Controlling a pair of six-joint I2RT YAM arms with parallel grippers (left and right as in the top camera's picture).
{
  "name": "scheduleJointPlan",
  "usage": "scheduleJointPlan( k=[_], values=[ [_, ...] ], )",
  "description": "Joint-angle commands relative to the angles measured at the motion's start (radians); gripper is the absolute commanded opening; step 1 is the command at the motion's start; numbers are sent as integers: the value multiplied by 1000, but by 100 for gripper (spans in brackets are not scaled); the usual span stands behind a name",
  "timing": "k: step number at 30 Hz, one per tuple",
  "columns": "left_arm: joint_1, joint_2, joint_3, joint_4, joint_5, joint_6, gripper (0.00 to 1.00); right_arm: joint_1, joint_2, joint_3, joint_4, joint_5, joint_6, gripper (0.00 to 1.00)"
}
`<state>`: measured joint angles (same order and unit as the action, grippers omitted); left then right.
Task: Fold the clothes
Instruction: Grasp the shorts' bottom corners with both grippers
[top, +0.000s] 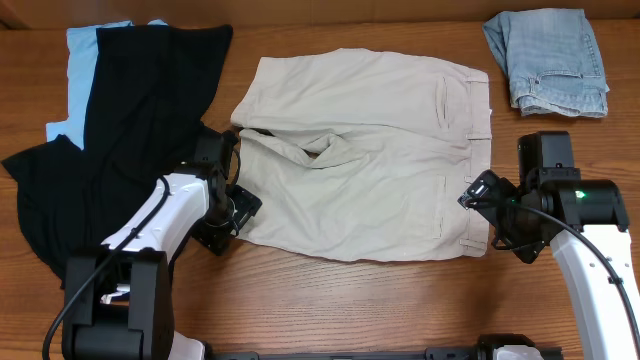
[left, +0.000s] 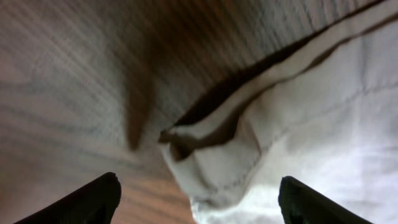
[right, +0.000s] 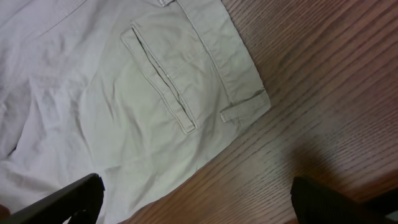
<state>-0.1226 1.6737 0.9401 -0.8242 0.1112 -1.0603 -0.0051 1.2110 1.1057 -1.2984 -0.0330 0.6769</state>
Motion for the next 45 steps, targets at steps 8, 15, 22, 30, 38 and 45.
scheduleJointPlan(
  k=[8, 15, 22, 30, 38, 45],
  values=[
    [-3, -5, -74, 106, -33, -22, 71, 0, -2, -9, 10, 17, 5, 100],
    [-3, -5, -74, 107, -44, -21, 27, 0, -2, -75, 11, 13, 61, 100],
    [-2, -5, -74, 107, -44, -12, 18, 0, -2, -207, 57, 7, 196, 93],
    [-1, -5, -74, 111, -53, -10, 10, 0, 3, -395, 227, 5, 305, 77],
    [-1, -5, -74, 138, -71, 55, 8, 0, 16, -556, 492, 6, 350, 56],
    [-1, -5, -74, 167, -101, 89, 7, 0, 97, -568, 634, 32, 350, 52]
  ],
)
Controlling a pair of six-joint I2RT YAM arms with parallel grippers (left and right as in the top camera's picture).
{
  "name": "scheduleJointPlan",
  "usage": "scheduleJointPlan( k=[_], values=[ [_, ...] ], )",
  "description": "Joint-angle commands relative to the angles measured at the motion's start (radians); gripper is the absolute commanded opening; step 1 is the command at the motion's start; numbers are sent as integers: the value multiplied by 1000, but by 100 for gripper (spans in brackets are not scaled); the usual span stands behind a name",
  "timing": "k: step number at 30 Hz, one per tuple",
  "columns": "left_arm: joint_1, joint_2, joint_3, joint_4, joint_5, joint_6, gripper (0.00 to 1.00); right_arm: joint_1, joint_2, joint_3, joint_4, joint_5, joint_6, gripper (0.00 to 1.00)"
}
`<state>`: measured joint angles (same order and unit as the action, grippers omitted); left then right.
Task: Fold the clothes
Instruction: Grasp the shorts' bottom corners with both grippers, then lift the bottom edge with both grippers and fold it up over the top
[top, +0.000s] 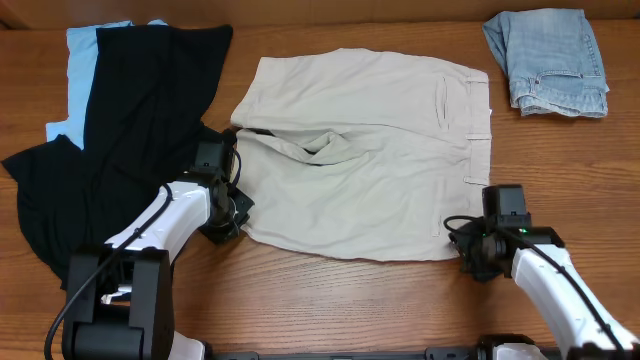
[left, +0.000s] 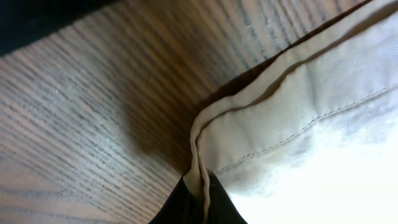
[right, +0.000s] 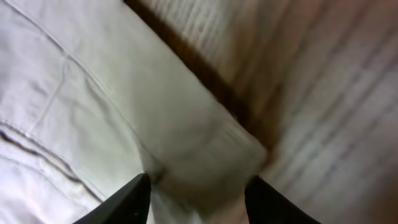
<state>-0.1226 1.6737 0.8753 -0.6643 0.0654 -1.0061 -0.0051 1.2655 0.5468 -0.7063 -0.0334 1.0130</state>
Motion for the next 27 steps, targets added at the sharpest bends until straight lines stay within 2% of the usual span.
scheduleJointPlan(
  k=[1, 3, 6, 7, 8, 9, 12, 16, 22, 27],
  values=[
    [-1, -5, -9, 8, -72, 34, 7, 0, 77, -10, 68, 40, 13, 52],
    [-1, -5, -9, 8, -82, 35, 7, 0, 119, -10, 87, 40, 13, 50],
    [-1, -5, -9, 10, -88, 41, 4, 0, 172, -9, 92, 40, 13, 28],
    [-1, -5, -9, 12, -90, 45, 4, 0, 180, -9, 92, 39, 13, 15],
    [-1, -5, -7, 13, -94, 48, 4, -2, 183, -9, 89, 39, 13, 6],
    [-1, -5, -2, 16, -98, 67, 4, -2, 183, -9, 89, 39, 13, 4],
    [1, -6, 50, -1, -92, 185, 4, -3, 166, 8, 73, 32, 5, 4],
    [8, -9, 225, -158, -92, 262, 4, -26, 108, 114, -48, 32, -76, 4],
    [12, -14, 576, -435, -103, 425, 4, -75, -12, 412, -324, 32, -256, 4],
    [12, -14, 877, -646, -103, 497, 4, -76, -57, 673, -512, 31, -357, 4]
  ],
)
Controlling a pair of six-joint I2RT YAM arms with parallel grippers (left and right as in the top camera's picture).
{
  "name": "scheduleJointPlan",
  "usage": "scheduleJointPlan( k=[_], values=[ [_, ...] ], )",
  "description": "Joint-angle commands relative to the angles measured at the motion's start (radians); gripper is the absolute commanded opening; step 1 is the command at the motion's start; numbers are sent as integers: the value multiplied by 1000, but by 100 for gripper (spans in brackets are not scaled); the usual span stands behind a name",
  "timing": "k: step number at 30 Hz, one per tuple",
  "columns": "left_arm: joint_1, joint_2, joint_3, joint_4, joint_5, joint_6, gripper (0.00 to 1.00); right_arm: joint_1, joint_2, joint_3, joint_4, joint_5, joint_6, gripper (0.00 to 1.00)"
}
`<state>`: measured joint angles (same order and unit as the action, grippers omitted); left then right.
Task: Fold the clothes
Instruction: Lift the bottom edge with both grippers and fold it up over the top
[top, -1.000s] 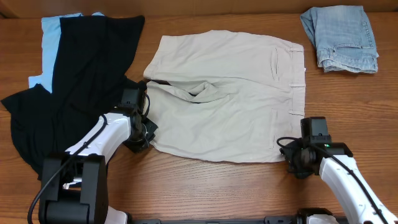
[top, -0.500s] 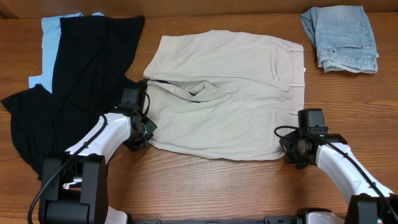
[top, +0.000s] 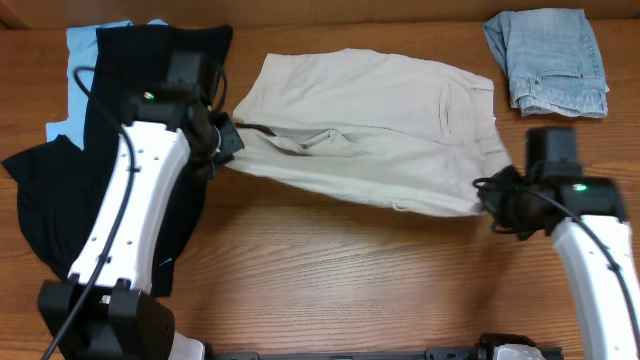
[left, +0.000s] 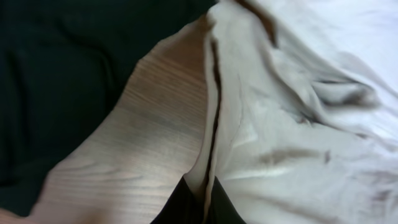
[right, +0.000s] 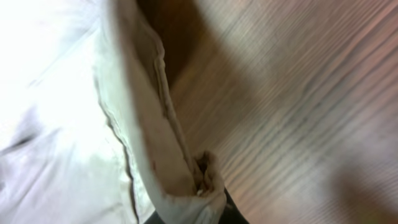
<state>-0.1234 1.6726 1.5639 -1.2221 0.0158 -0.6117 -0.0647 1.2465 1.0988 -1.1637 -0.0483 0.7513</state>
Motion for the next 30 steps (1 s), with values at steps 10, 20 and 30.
scheduleJointPlan(
  k=[10, 20, 30],
  values=[
    [11, -13, 389, -314, -52, 136, 4, -15, -45, 198, -319, 24, -98, 4],
    [-56, -10, 375, -342, -134, 135, 4, -15, -53, 145, -402, 41, -102, 4],
    [-63, 6, 167, 80, -138, 133, 4, -15, -20, 35, -97, 74, -101, 4]
  ],
)
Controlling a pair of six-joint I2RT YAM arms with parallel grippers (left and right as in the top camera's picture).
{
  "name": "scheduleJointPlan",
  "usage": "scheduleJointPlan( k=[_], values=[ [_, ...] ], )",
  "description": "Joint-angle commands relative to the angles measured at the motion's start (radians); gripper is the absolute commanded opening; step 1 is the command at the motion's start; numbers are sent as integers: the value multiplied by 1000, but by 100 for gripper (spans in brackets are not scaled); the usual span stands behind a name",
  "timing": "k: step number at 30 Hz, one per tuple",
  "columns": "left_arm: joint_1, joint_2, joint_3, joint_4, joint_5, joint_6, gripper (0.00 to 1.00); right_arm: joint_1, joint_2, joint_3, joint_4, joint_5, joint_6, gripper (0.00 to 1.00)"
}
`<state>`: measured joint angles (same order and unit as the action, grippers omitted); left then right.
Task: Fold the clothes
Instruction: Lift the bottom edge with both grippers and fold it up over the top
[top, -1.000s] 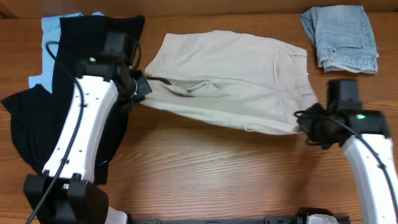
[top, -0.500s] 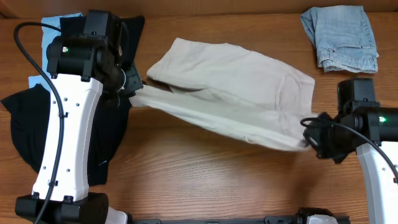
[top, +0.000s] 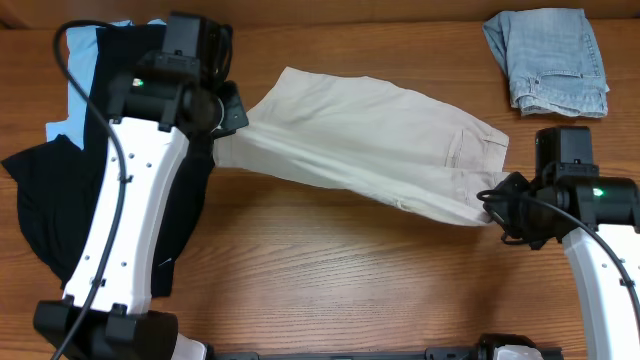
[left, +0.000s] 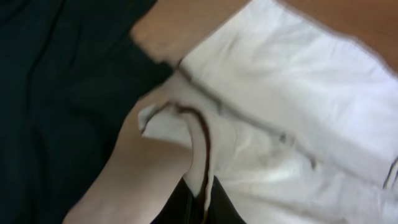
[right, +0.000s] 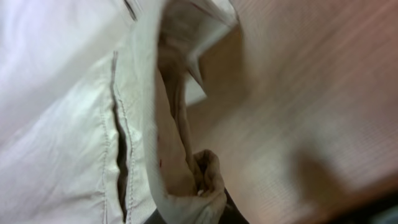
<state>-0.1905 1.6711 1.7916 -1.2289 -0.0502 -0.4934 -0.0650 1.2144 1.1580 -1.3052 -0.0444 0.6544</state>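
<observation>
The beige shorts (top: 365, 140) hang stretched between both arms above the wooden table, folded over along their length and slanting from upper left to lower right. My left gripper (top: 228, 118) is shut on their leg hem (left: 200, 165) beside the black garment. At the right, my right gripper (top: 497, 203) is shut on the bunched waistband corner (right: 202, 180), with a back pocket slit (right: 119, 149) showing beside it.
A black garment (top: 120, 150) lies spread at the left over a light blue one (top: 82, 55). Folded denim shorts (top: 548, 60) sit at the back right corner. Bare wooden table (top: 330, 280) stretches along the front.
Both grippers still hold the shorts. The left one has gone further back and up, the right one slightly forward. The shorts now lie narrower and more slanted, the near half brought over the far half.
The shorts lay flat with both grippers open at the near corners, left at the leg hem, right at the waistband. Then the left was shut on the hem and the right was closing on the waistband. Then both held the near edge lifted, and now carried further back.
</observation>
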Motion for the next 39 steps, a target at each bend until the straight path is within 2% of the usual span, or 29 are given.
scheduleJointPlan(
  k=[1, 6, 13, 20, 28, 39],
  values=[
    [4, 10, -81, 134, -72, 15, 4, -15, 24, -32, 71, 70, -4, 4],
    [2, 48, -189, 436, -69, 15, 4, -15, 137, -44, 220, 84, -4, 4],
    [-8, 165, -207, 689, -48, 14, 4, -15, 288, -44, 410, 96, -5, 4],
    [-11, 216, -207, 816, -45, 14, 4, -23, 292, -44, 532, 141, -4, 4],
    [-13, 220, -207, 896, -46, 14, 8, -25, 292, -43, 595, 161, -5, 4],
    [-19, 220, -207, 882, -35, 15, 9, -26, 292, -44, 587, 161, -4, 4]
  ],
)
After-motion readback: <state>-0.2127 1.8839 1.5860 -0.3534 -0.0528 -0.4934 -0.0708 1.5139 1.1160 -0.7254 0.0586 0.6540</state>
